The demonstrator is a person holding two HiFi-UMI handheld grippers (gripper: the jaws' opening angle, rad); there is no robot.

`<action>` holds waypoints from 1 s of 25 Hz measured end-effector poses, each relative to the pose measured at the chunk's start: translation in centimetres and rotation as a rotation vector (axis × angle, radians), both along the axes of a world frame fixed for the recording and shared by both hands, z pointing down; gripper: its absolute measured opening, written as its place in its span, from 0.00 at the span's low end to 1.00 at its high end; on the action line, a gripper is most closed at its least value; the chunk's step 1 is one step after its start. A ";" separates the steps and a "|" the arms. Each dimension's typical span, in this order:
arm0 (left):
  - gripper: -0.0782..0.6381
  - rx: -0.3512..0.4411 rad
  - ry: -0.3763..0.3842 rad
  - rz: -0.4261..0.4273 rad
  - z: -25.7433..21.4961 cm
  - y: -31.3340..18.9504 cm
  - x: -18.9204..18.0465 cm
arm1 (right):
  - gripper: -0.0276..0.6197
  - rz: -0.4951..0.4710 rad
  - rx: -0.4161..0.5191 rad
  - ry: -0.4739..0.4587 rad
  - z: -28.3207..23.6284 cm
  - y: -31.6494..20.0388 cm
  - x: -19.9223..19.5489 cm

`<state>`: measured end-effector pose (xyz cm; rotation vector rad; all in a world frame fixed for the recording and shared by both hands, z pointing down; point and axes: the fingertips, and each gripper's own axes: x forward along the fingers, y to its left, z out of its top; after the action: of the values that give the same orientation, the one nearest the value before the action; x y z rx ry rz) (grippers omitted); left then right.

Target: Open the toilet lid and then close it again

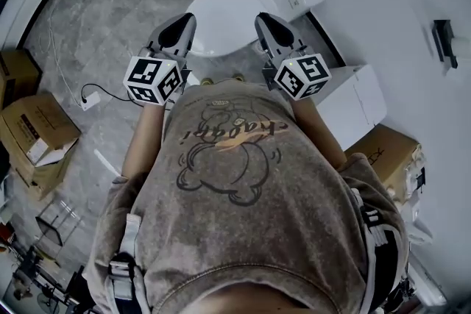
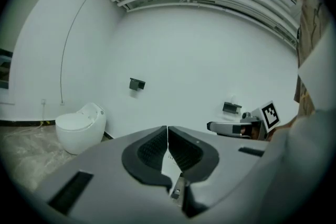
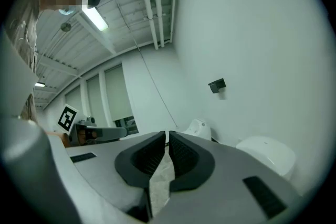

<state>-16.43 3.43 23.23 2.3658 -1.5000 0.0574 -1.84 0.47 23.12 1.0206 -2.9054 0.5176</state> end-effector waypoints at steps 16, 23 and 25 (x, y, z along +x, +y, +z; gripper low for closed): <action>0.12 0.068 -0.092 -0.087 2.4 -0.6 -1.0 | 0.09 0.030 0.086 0.116 2.7 -0.9 -0.6; 0.12 0.059 -0.090 -0.133 2.6 -0.2 -2.7 | 0.08 0.019 0.092 0.120 2.9 -0.6 -0.7; 0.12 0.058 -0.088 -0.139 2.6 -0.2 -3.1 | 0.08 0.021 0.089 0.118 2.8 -0.7 -0.8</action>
<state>-19.58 3.25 25.78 2.3239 -1.7259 0.0861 -2.64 -0.20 25.95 1.0549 -2.8397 0.3192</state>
